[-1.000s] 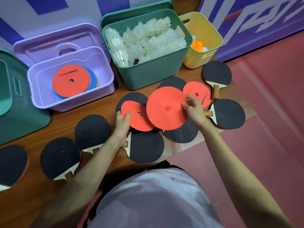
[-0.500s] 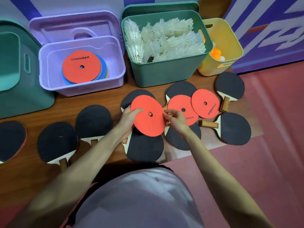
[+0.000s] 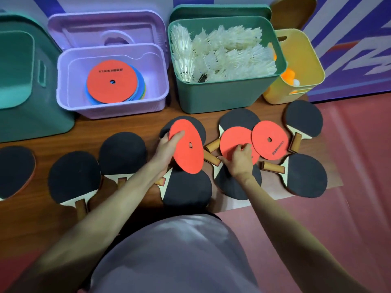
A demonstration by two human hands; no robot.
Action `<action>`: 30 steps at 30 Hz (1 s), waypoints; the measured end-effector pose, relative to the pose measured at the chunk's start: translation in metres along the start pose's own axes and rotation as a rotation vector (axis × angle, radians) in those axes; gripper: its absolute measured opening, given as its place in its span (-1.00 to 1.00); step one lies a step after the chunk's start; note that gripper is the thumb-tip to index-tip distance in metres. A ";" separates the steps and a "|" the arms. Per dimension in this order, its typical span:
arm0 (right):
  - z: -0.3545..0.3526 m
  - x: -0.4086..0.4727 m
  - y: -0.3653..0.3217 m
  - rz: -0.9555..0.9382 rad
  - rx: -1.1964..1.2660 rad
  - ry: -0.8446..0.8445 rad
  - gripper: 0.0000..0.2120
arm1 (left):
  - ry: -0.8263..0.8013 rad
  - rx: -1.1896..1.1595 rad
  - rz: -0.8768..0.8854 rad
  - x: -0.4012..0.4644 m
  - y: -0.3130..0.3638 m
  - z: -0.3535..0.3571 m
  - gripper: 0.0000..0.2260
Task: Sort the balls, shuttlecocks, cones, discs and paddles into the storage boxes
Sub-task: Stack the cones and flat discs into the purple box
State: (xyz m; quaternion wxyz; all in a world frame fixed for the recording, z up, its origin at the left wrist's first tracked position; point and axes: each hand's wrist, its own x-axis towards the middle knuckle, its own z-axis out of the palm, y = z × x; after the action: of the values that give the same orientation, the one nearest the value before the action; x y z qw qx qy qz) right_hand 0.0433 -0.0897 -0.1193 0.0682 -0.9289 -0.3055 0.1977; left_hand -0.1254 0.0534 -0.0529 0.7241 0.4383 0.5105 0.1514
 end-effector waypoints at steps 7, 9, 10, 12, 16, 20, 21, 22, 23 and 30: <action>-0.025 -0.004 -0.007 -0.094 0.104 0.102 -0.81 | 0.040 0.036 -0.068 0.006 0.000 -0.002 -0.63; -0.037 -0.006 -0.012 -0.113 0.239 0.234 -0.81 | 0.034 0.024 -0.091 0.008 0.003 -0.003 -0.60; -0.044 -0.008 -0.015 -0.127 0.318 0.301 -0.80 | 0.030 -0.001 -0.108 0.007 0.005 -0.003 -0.60; -0.057 -0.014 -0.023 -0.167 0.456 0.397 -0.81 | 0.024 -0.084 -0.162 0.009 0.008 -0.002 -0.61; -0.065 -0.030 -0.038 -0.355 0.657 0.367 -0.78 | 0.000 -0.200 -0.257 0.010 0.011 0.004 -0.58; -0.047 -0.038 -0.039 -0.681 0.525 0.202 -0.70 | 0.004 -0.278 -0.284 0.011 0.014 0.013 -0.52; -0.041 -0.039 -0.038 -0.734 0.481 0.176 -0.72 | 0.001 -0.288 -0.299 0.011 0.015 0.014 -0.49; -0.036 -0.039 -0.037 -0.763 0.455 0.160 -0.73 | 0.005 -0.303 -0.316 0.012 0.015 0.015 -0.46; -0.033 -0.039 -0.037 -0.777 0.431 0.157 -0.72 | 0.009 -0.325 -0.329 0.012 0.016 0.016 -0.44; -0.032 -0.038 -0.035 -0.806 0.343 0.110 -0.69 | 0.013 -0.342 -0.374 0.018 0.012 0.022 -0.40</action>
State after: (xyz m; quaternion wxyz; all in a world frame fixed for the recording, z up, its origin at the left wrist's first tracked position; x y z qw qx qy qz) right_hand 0.0097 -0.0841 -0.0687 0.3090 -0.7200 -0.6021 0.1533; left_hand -0.0958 0.0620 -0.0524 0.7998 0.2064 0.5544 0.1019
